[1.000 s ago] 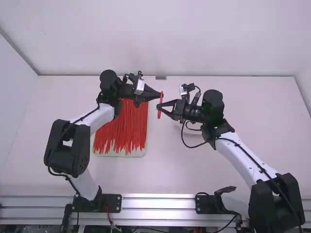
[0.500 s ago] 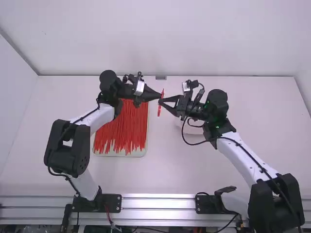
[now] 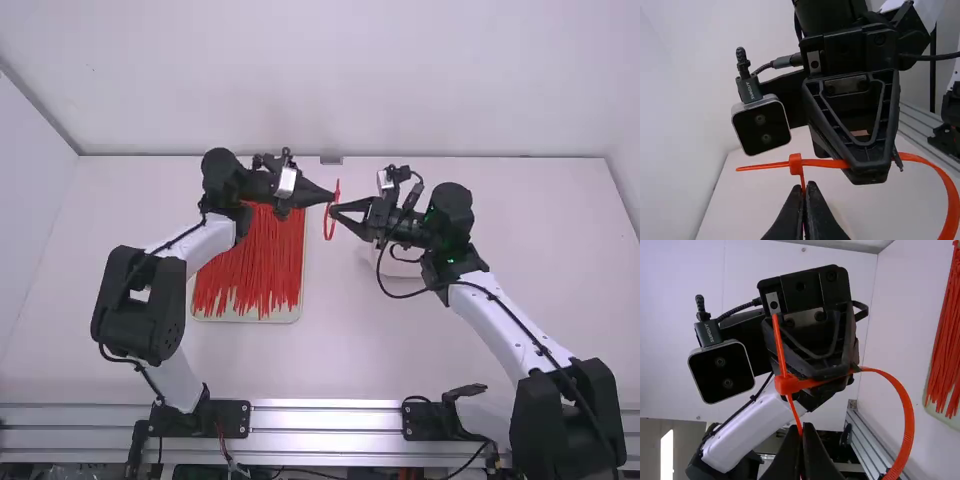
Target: Fasten the cable tie
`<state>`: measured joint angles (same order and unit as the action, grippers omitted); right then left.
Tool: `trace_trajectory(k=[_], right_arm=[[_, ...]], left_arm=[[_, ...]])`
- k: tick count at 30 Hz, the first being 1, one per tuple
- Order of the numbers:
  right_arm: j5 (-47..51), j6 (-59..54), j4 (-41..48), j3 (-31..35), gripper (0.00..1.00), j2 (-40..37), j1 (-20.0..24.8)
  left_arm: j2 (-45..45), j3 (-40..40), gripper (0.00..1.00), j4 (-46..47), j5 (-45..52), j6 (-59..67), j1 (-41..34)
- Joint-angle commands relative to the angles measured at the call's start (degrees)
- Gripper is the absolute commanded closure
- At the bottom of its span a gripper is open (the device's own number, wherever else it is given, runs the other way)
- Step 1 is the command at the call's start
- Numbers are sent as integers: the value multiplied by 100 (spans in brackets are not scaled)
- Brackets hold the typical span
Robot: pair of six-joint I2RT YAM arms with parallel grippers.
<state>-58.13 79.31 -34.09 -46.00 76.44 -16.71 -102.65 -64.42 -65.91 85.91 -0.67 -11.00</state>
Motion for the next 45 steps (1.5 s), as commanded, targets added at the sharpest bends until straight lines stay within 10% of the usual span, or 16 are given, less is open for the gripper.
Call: trace_trajectory(k=[1,45], right_arm=[[291,-63,-24,-4,100,7,131],[415,20,-153,-4,100,7,514]], left_arm=[[-2,74,98,-66,304,-109,-133],[-2,74,98,-450,380,-656,-426]])
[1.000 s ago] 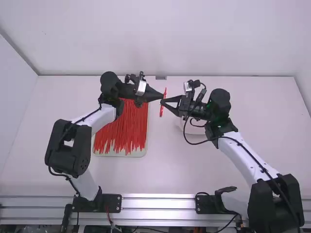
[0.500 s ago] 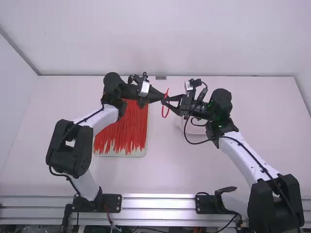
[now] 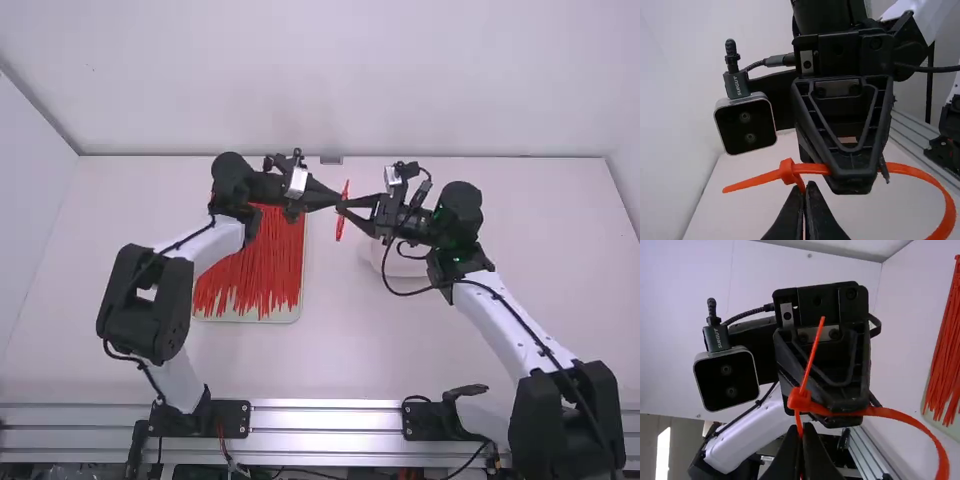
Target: Fasten the cable tie
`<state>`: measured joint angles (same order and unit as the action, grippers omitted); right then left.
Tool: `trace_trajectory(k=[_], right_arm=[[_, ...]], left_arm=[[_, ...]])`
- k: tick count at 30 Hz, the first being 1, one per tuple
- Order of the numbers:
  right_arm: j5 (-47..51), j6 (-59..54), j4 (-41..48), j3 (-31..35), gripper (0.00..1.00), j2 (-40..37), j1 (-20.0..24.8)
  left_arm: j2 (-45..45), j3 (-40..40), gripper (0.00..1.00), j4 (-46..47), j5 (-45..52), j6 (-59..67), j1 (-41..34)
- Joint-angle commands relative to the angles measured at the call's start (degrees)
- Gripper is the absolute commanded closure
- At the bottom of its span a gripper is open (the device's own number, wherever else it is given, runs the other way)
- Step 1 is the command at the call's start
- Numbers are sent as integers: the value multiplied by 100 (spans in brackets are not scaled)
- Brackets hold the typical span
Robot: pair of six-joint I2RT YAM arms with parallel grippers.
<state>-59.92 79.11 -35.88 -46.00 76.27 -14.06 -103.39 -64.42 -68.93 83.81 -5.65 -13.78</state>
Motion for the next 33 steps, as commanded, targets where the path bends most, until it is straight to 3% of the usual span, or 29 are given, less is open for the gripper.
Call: trace_trajectory(k=[1,20,27,31,32,33], right_arm=[[597,39,26,-4,100,24,278],[675,59,-22,-4,100,330,304],[422,435,-1231,-4,100,625,85],[306,551,-1307,-4,85,612,109],[221,553,-1303,-4,69,614,162],[164,573,-1298,-4,62,614,170]], left_arm=[[72,74,98,-142,590,-142,-181],[72,74,98,-142,588,-247,-278],[72,74,98,-52,509,-247,-234],[72,74,98,-57,496,-245,-229],[72,74,98,-52,376,-254,-229],[72,74,98,-52,365,-247,-229]])
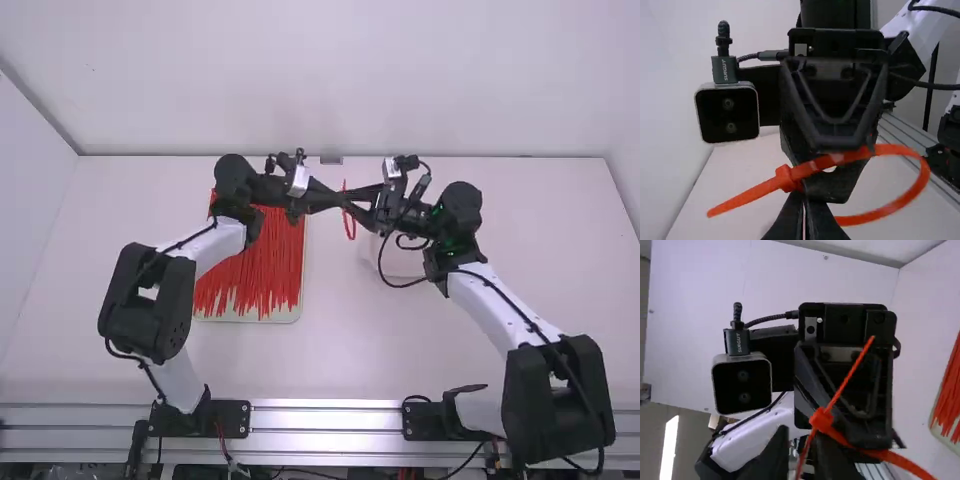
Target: Fasten the cable tie
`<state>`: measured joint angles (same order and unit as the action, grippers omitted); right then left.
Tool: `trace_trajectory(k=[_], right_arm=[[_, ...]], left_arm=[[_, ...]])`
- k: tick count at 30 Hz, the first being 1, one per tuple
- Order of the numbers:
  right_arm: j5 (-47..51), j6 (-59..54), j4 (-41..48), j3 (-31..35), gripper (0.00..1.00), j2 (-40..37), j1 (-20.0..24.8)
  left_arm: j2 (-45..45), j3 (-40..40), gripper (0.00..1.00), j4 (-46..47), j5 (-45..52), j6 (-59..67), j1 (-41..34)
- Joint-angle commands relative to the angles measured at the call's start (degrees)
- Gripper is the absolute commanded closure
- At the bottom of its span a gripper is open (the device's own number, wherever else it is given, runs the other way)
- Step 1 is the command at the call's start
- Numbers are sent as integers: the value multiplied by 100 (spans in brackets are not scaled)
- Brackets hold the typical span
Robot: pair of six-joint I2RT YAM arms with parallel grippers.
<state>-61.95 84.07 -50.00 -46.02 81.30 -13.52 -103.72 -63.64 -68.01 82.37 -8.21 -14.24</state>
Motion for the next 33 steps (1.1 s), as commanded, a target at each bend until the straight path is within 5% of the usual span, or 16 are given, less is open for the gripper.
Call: trace_trajectory(k=[1,4,18,25,33], right_arm=[[319,140,111,-2,57,111,114],[225,247,114,-2,45,111,116],[-251,693,238,-2,32,111,278],[-221,437,673,-2,33,111,422],[-103,396,684,-2,47,111,433]], left_arm=[[105,-4,98,-144,505,9,-181],[105,-4,98,-166,527,11,-177],[105,-4,98,-407,737,-341,254],[105,-4,98,-214,739,-549,96],[105,-4,98,697,739,-31,-118]])
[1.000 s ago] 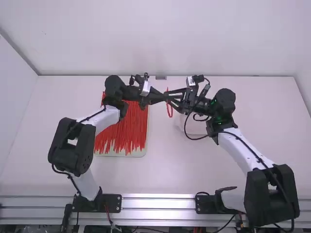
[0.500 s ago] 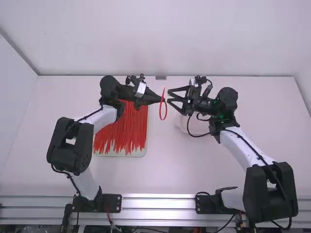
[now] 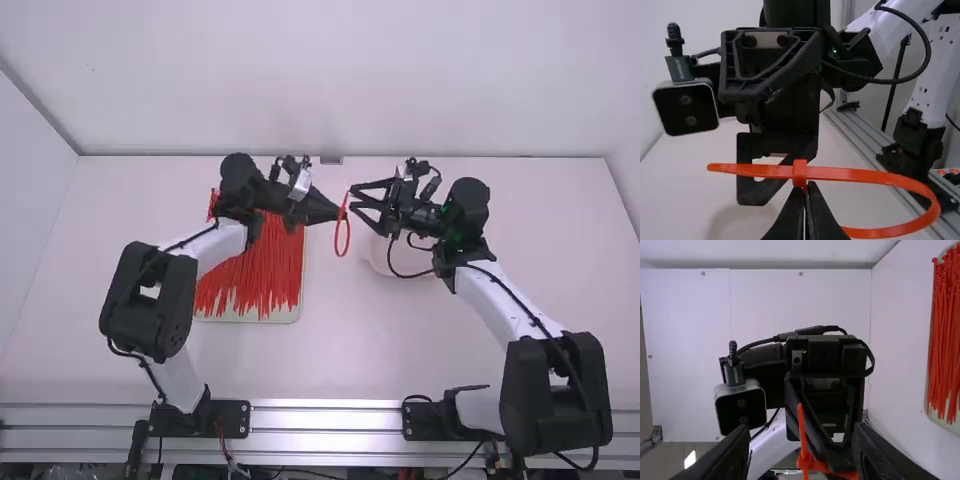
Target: Fasten the cable tie
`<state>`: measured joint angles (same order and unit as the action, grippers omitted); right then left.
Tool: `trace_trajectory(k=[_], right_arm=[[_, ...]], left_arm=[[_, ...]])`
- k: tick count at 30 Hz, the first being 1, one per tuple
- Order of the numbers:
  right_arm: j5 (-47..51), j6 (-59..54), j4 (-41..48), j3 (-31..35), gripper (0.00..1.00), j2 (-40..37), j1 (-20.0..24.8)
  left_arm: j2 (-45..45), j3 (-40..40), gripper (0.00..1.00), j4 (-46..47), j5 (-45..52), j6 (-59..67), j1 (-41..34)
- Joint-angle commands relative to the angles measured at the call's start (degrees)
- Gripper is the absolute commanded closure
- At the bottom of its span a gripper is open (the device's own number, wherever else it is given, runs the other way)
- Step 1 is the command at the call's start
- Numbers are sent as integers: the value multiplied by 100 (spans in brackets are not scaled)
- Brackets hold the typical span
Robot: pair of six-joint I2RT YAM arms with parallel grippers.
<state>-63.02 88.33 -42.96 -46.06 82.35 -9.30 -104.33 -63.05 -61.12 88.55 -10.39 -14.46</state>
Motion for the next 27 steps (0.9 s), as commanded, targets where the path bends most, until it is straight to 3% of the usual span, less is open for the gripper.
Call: trace_trajectory(k=[1,6,13,21,27], right_arm=[[2,-26,-7,2,47,7,24],[7,-26,-9,2,51,7,37],[7,-9,-9,2,71,7,26],[13,35,-9,2,73,7,-22],[44,33,-11,2,82,7,-70]], left_arm=[[166,-63,98,55,120,188,-118],[166,-63,98,74,118,251,-142],[166,-63,98,-13,114,251,-179],[166,-63,98,-17,101,223,-175],[166,-63,98,125,79,227,-208]])
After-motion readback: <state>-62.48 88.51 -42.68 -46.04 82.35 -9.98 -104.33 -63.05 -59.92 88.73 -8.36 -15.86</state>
